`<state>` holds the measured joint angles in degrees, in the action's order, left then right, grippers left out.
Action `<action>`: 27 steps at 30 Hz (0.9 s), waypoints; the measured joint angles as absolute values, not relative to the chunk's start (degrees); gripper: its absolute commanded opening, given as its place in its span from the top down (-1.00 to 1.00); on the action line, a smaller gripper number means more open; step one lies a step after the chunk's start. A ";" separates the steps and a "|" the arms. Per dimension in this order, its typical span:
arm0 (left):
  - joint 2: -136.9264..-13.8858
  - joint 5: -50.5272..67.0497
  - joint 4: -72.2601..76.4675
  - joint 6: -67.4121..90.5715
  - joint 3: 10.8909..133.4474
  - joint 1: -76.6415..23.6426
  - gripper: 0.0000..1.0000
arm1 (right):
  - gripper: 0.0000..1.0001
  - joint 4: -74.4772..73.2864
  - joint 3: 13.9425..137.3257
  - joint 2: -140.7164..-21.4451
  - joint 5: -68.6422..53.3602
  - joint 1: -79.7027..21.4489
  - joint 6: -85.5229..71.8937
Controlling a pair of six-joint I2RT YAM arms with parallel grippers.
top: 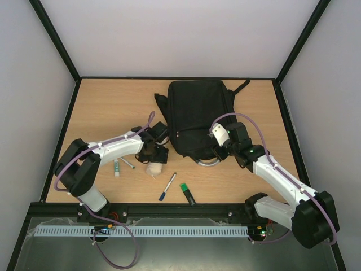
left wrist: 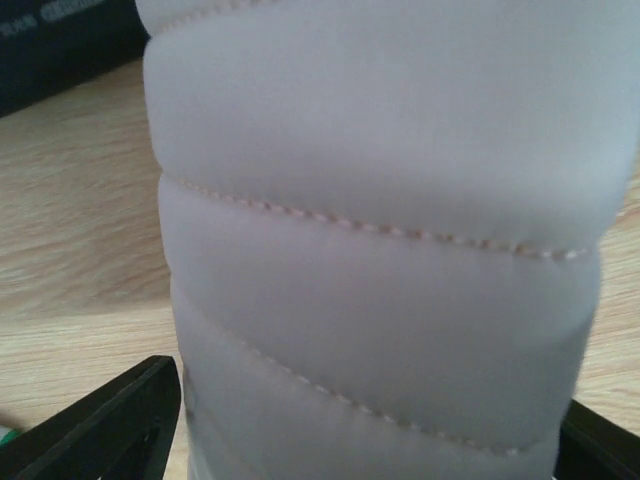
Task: Pack the student bag
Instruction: Adjust the stationery at the center of the board.
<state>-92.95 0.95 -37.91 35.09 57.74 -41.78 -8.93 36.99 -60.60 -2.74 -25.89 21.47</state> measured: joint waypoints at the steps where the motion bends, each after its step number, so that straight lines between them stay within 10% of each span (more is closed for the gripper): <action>1: -93.06 0.54 -38.46 35.00 57.74 -41.87 -0.68 | -0.14 -8.93 36.99 -60.64 -2.74 -25.89 21.47; 14: -92.27 0.14 -39.97 36.05 55.83 -42.09 -0.71 | -0.14 -8.93 36.99 -60.73 -2.72 -25.89 21.47; 27: -91.59 2.79 -38.02 35.55 54.24 -40.18 -0.26 | -0.14 -8.95 36.99 -60.90 -2.72 -25.89 21.47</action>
